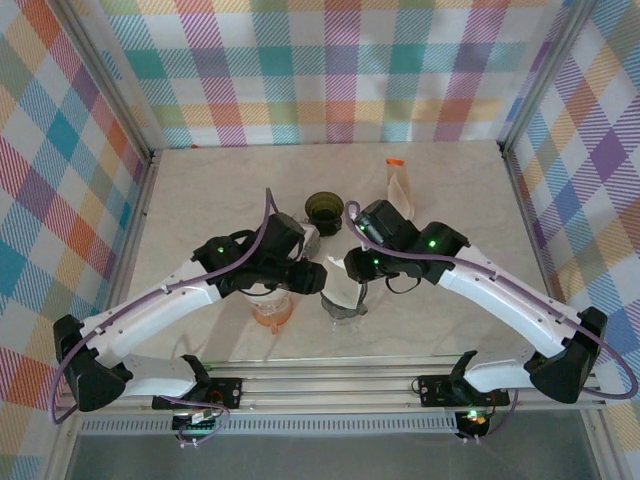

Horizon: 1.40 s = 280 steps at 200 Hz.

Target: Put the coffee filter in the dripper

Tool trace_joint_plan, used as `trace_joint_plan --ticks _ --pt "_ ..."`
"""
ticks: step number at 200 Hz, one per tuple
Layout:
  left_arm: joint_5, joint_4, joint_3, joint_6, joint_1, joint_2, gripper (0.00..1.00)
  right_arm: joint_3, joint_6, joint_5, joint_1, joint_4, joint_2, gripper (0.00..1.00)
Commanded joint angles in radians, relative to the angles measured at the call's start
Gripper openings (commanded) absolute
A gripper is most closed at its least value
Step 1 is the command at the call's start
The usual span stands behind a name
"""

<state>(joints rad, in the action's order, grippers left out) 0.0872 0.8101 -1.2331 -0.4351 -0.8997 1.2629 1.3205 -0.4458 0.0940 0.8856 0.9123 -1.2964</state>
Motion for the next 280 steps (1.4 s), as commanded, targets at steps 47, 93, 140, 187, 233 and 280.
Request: trace_joint_plan --ticks 47,93,140,187,233,280 --pt "0.003 -0.011 -0.018 -0.014 -0.016 0.031 0.39 -0.017 -0.003 0.023 0.023 -0.009 -0.020 0.07" --pt "0.003 -0.015 -0.013 -0.016 -0.016 0.051 0.36 -0.019 0.004 0.070 0.044 0.009 -0.038 0.03" --pt "0.015 -0.024 -0.009 -0.027 -0.017 0.060 0.39 -0.023 0.007 0.132 0.058 0.037 -0.042 0.00" --pt "0.010 -0.019 -0.019 -0.026 -0.021 0.064 0.33 -0.023 0.010 0.159 0.064 0.057 -0.046 0.00" --pt "0.007 -0.016 -0.023 -0.027 -0.024 0.072 0.27 -0.038 0.005 0.184 0.076 0.059 -0.055 0.00" --pt "0.009 -0.012 -0.028 -0.023 -0.030 0.098 0.17 -0.050 -0.002 0.181 0.078 0.047 -0.052 0.06"
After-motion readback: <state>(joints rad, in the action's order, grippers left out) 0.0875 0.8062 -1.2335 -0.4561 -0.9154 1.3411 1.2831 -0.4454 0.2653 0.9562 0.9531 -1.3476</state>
